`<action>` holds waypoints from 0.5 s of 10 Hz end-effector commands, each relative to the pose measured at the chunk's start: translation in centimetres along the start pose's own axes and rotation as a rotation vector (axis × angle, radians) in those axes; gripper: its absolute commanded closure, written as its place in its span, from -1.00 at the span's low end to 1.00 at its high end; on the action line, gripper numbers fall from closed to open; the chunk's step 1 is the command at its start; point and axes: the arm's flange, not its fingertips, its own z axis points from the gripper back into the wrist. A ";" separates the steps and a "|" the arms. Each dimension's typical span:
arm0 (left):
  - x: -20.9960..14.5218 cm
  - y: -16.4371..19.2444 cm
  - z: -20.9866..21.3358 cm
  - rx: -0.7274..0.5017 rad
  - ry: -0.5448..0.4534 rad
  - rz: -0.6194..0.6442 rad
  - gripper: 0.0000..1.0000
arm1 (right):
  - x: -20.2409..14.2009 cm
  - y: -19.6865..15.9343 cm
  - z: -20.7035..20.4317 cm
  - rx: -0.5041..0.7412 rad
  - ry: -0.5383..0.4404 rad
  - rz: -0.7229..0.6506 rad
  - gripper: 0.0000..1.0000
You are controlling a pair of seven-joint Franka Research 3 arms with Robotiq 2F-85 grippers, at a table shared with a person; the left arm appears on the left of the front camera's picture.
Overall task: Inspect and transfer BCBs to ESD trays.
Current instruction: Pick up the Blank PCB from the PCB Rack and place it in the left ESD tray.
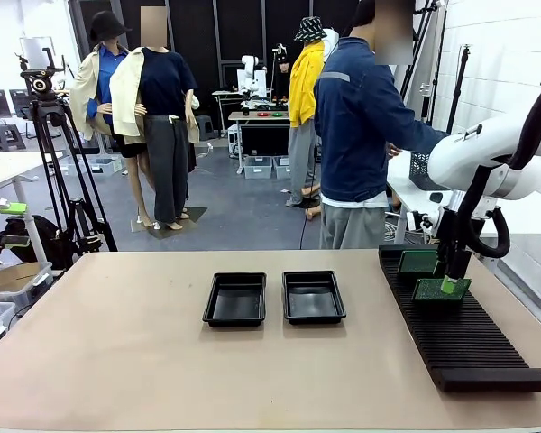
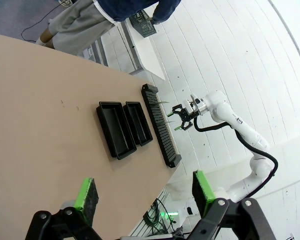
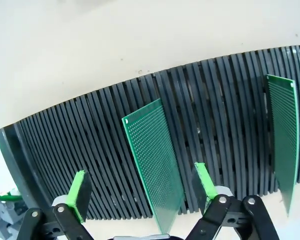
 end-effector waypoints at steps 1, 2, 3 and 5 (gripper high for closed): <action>0.0 -0.2 0.1 -0.001 -0.004 -0.003 -1.00 | 0.3 -0.8 -0.2 0.032 0.012 -0.008 -1.00; 0.0 -0.2 0.1 -0.001 -0.004 -0.003 -1.00 | 0.3 -1.0 -0.4 0.037 0.014 -0.008 -1.00; 0.0 -0.2 0.1 -0.001 -0.004 -0.003 -1.00 | 0.4 -1.0 -0.4 0.039 0.013 -0.009 -1.00; 0.0 -0.2 0.1 -0.001 -0.004 -0.003 -1.00 | 0.5 -1.1 -0.6 0.048 0.007 -0.018 -1.00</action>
